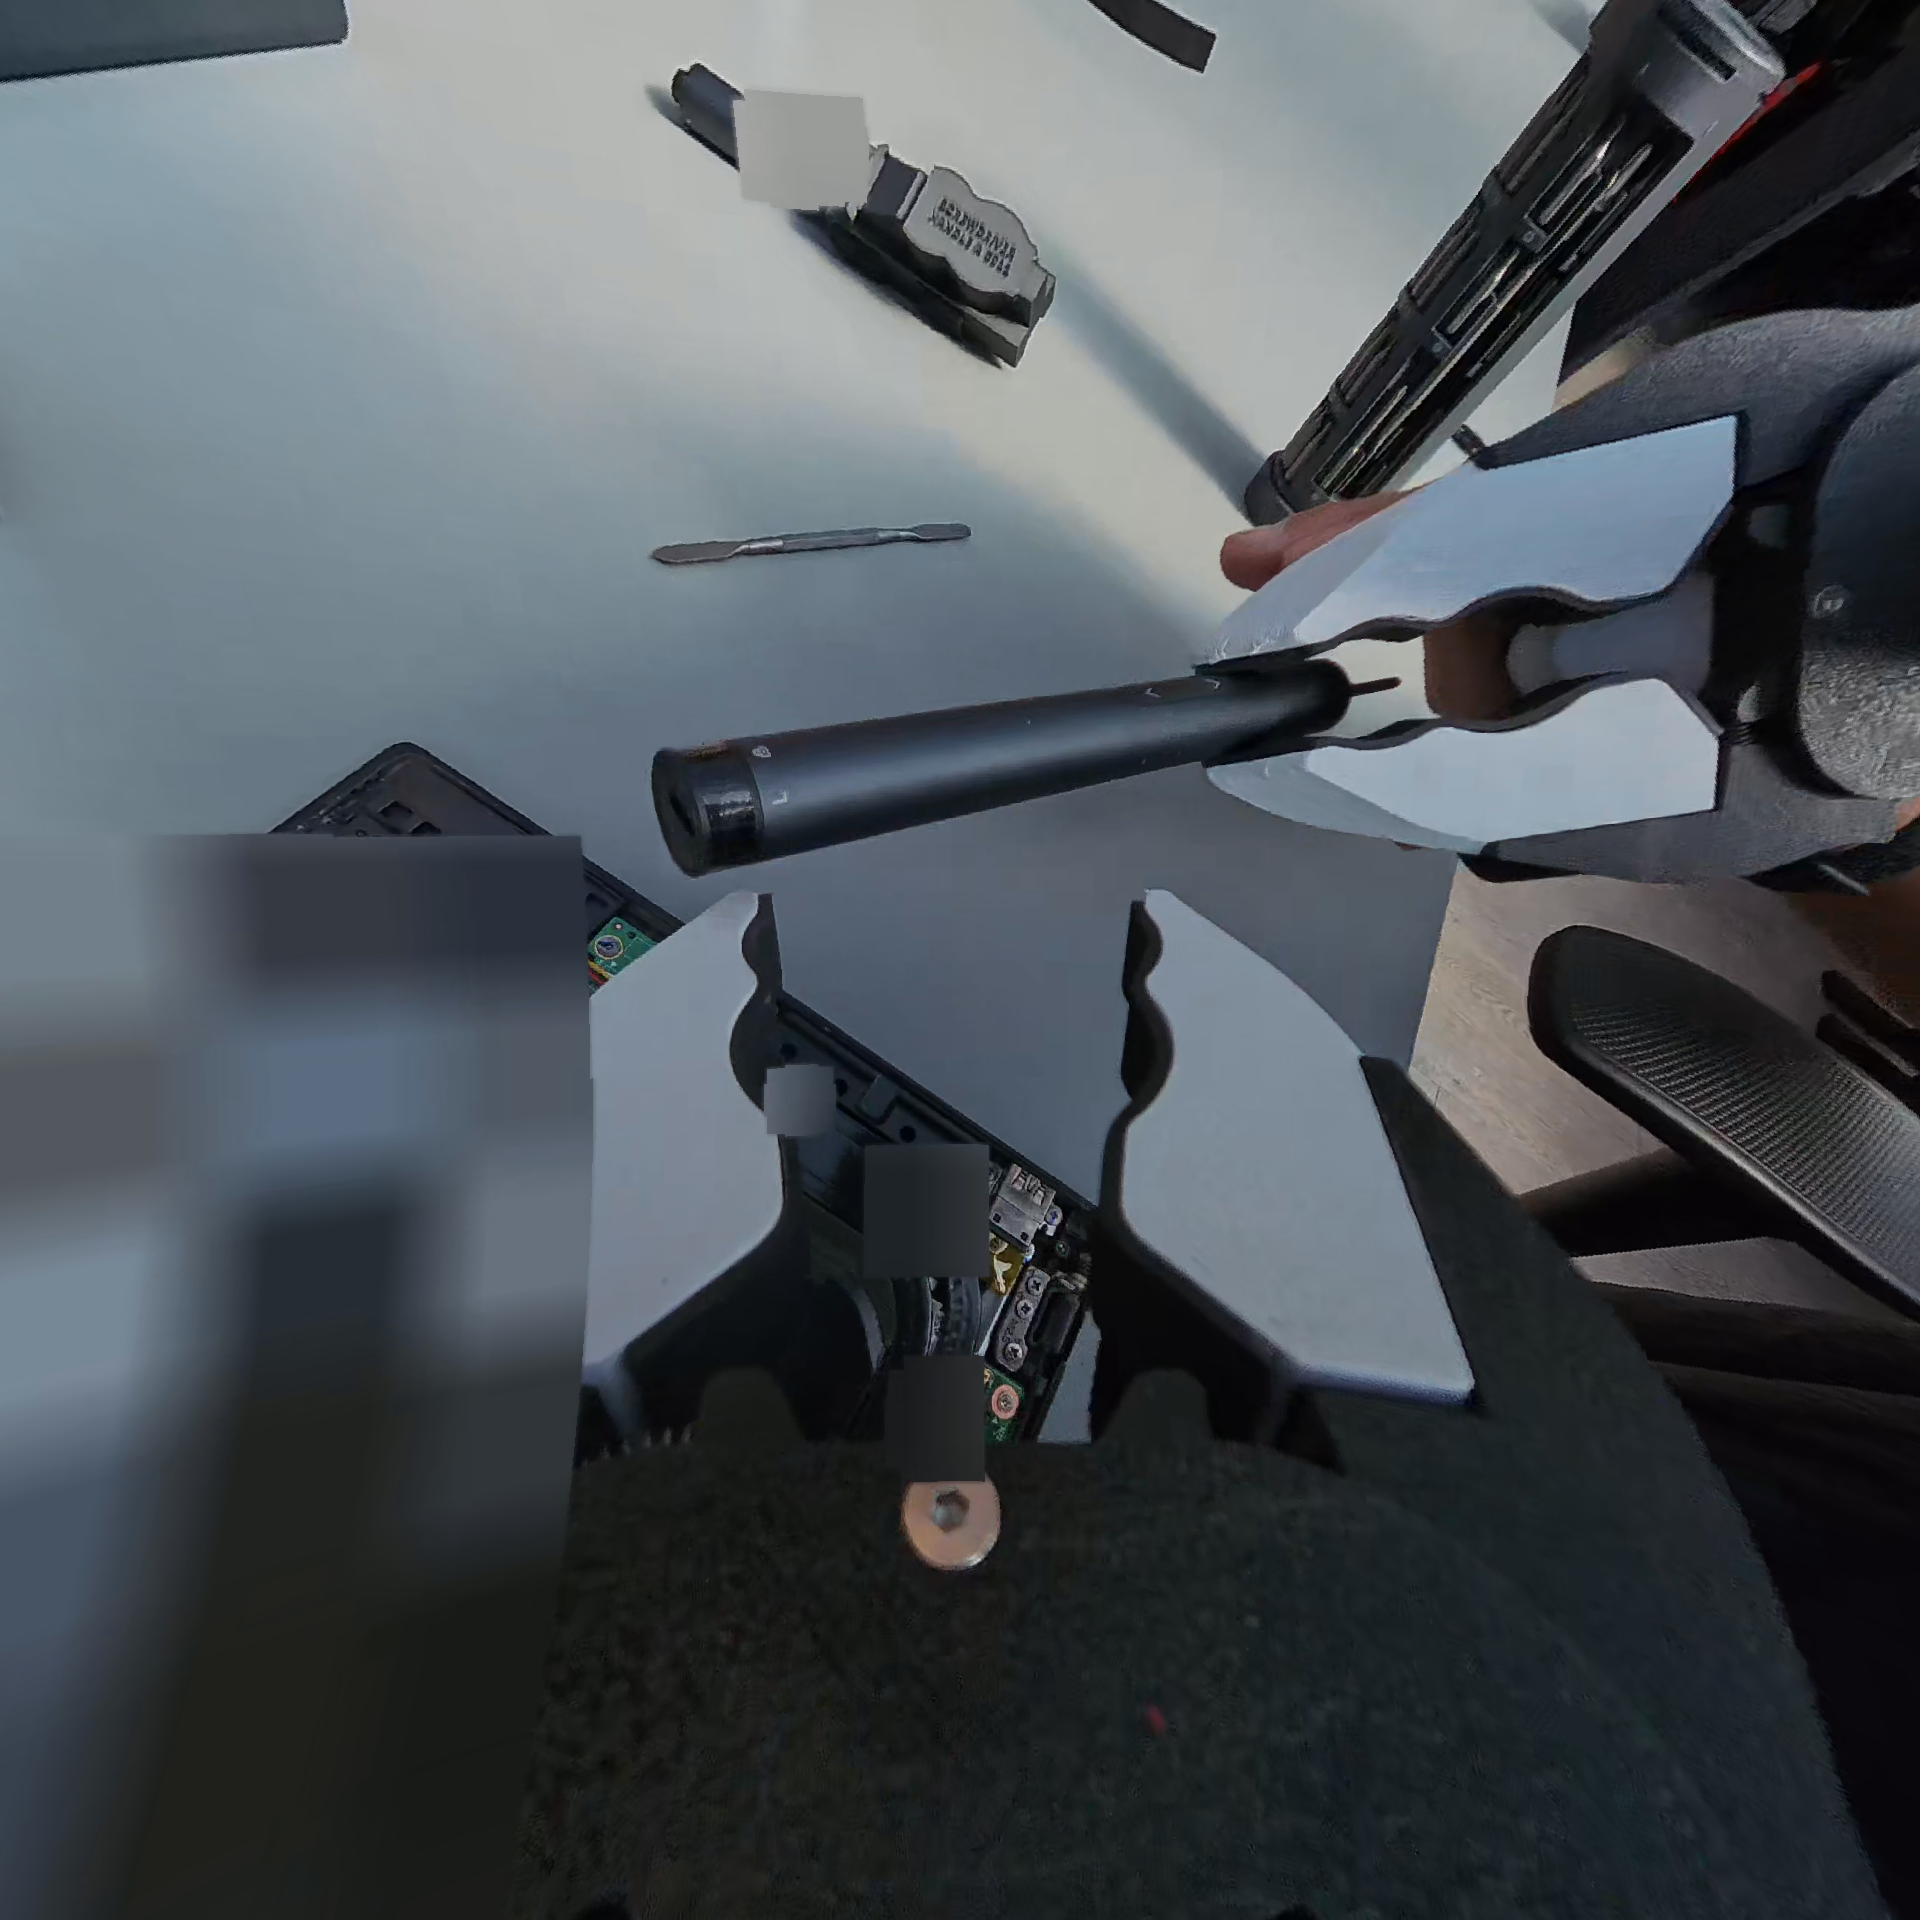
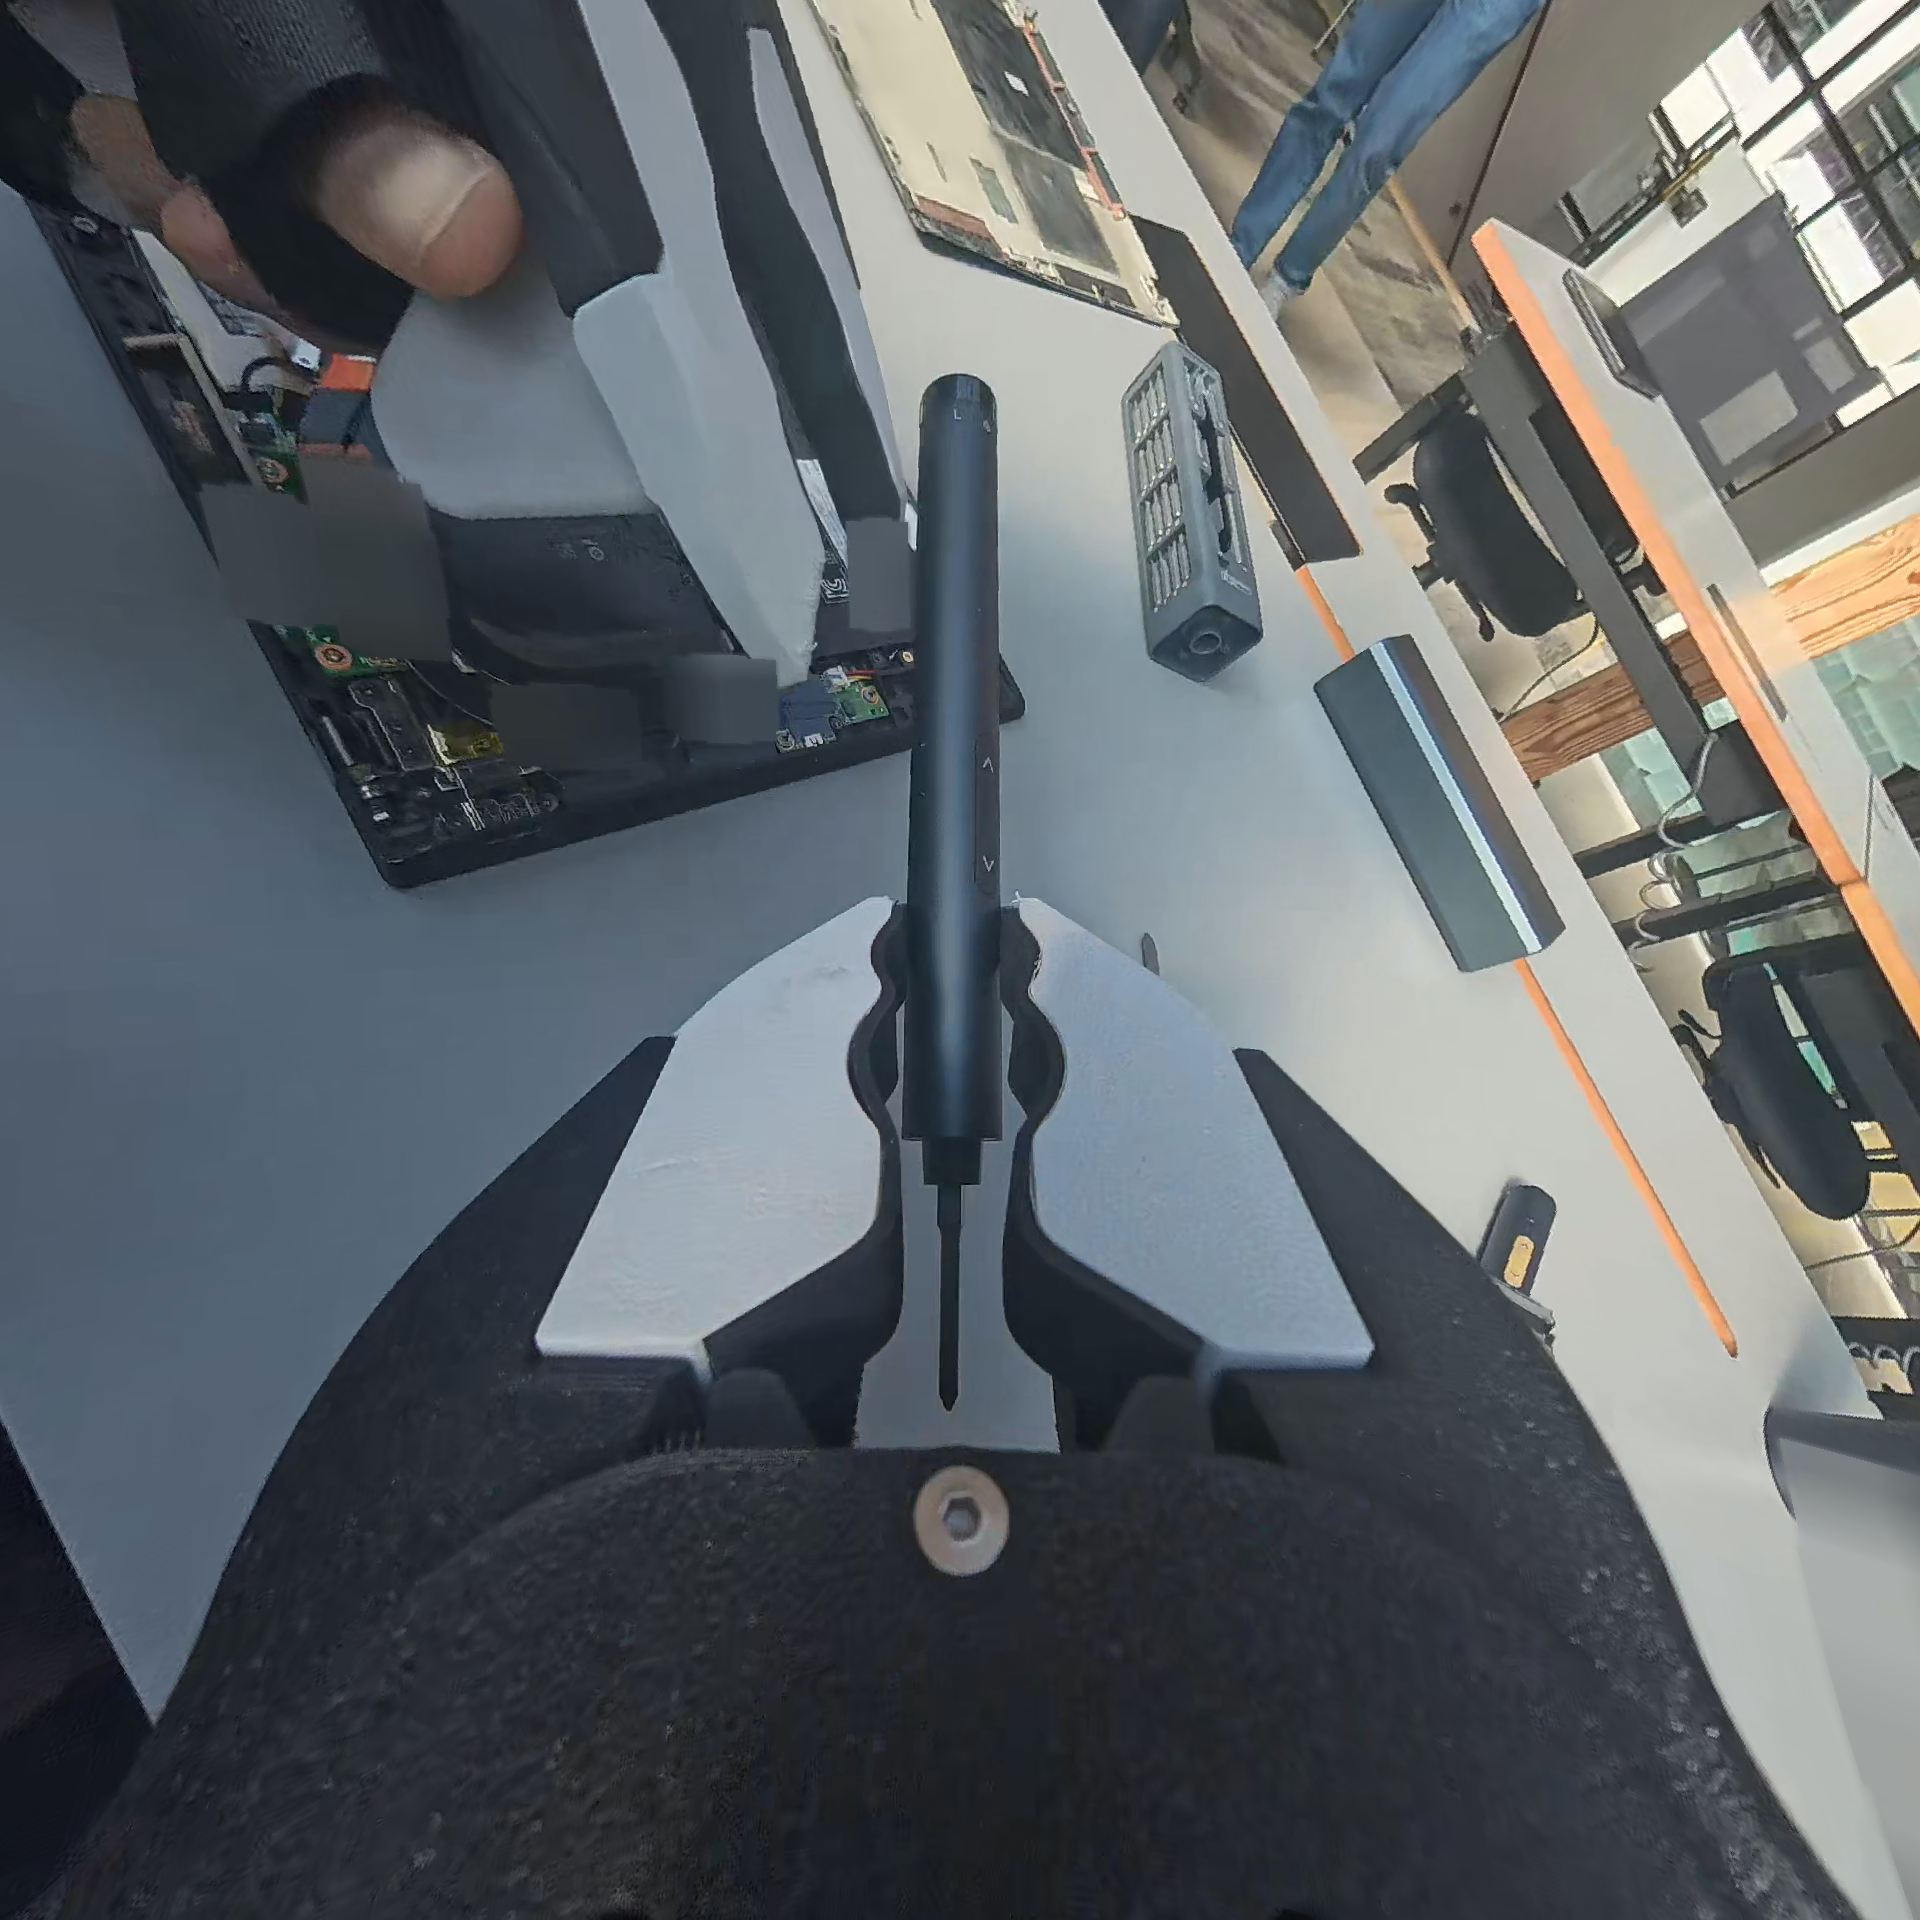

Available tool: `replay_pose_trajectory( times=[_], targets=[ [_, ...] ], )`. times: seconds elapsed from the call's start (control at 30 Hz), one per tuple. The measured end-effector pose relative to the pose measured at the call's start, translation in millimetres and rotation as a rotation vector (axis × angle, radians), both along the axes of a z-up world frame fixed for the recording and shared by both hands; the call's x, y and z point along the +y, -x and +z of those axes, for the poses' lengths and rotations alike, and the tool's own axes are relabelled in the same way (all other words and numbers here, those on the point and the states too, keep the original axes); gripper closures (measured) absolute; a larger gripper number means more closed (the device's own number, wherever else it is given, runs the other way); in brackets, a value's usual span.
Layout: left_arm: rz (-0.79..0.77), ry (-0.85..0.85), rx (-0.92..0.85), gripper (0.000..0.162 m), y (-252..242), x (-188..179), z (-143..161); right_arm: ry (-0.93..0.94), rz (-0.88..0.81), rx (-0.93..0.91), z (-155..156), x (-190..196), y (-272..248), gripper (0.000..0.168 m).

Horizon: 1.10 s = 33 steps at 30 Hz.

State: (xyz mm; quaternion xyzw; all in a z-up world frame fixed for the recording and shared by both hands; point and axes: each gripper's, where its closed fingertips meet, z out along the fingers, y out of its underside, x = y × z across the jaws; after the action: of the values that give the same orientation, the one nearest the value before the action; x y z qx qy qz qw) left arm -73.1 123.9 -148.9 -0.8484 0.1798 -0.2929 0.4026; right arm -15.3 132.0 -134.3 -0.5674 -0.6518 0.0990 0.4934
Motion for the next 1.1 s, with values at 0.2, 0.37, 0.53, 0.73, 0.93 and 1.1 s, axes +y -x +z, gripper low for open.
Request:
replay_pose_trajectory(
  times=[0.2,0.37,0.53,0.73,0.93,1.1],
  targets=[
    [-0.029,0.028,-0.122,0.106,-7.8,-0.1,17.9,-0.107,-0.026,0.080,2.8,-8.1,7.1,0.152],
    [-0.030,0.019,-0.239,0.117,-12.8,-1.3,36.5,-0.169,-0.040,0.170,8.1,-10.2,9.4,0.152],
    [0.004,0.089,-0.418,0.110,-17.1,4.1,48.3,-0.164,-0.074,0.230,10.6,-8.9,12.2,0.152],
    [0.138,0.134,-0.575,0.143,-7.5,21.3,55.5,-0.218,-0.148,0.256,15.1,-8.2,18.4,0.152],
    [0.020,0.054,-0.434,0.144,-12.4,16.0,60.0,-0.079,-0.111,0.265,7.4,-10.3,23.3,0.151],
    [-0.126,-0.023,-0.201,0.144,-7.1,10.2,52.0,0.300,0.032,0.189,-5.2,-23.9,30.5,0.127]
  ],
)
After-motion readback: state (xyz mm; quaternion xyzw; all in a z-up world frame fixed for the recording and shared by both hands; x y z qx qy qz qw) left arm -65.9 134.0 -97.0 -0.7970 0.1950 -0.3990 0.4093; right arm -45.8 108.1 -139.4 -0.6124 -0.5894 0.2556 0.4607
